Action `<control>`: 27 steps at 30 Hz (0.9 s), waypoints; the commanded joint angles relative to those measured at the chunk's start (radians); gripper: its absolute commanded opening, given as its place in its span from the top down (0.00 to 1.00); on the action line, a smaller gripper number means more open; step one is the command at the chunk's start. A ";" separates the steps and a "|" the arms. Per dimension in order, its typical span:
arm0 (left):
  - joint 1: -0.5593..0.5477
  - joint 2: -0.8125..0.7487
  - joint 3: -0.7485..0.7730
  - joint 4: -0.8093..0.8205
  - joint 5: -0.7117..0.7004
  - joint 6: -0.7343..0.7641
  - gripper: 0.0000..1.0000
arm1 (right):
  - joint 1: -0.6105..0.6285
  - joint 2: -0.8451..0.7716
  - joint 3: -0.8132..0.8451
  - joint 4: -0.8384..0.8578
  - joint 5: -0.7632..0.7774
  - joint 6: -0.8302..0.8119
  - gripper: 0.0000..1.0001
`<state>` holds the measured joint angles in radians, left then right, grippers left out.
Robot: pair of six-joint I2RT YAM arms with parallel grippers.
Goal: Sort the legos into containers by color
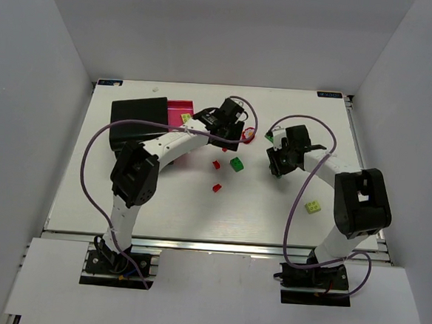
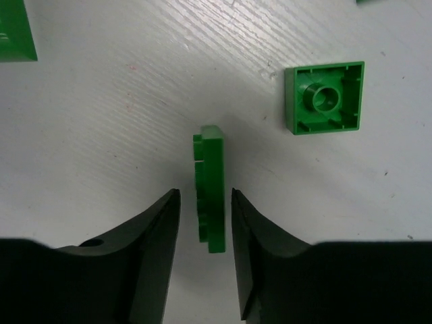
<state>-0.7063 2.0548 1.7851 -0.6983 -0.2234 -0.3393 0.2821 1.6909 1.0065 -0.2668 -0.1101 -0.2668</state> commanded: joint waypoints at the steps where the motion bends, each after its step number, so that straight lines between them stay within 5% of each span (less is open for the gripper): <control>1: 0.004 0.002 0.031 0.028 -0.068 0.031 0.24 | -0.020 -0.003 0.046 -0.018 -0.034 -0.011 0.57; 5: 0.014 0.047 0.048 0.031 -0.097 0.059 0.23 | -0.047 -0.022 0.050 -0.032 -0.075 -0.006 0.42; 15: 0.024 0.220 0.258 -0.053 -0.234 0.137 0.19 | -0.125 -0.161 0.043 -0.055 -0.355 -0.038 0.39; 20: 0.056 0.268 0.298 -0.075 -0.232 0.137 0.16 | -0.190 -0.256 0.038 -0.100 -0.534 -0.121 0.29; 27: 0.090 0.317 0.338 -0.082 -0.208 0.138 0.16 | -0.264 -0.346 -0.002 -0.069 -0.663 -0.121 0.30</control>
<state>-0.6308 2.3684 2.0632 -0.7712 -0.4236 -0.2089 0.0360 1.3746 1.0157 -0.3435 -0.6636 -0.3679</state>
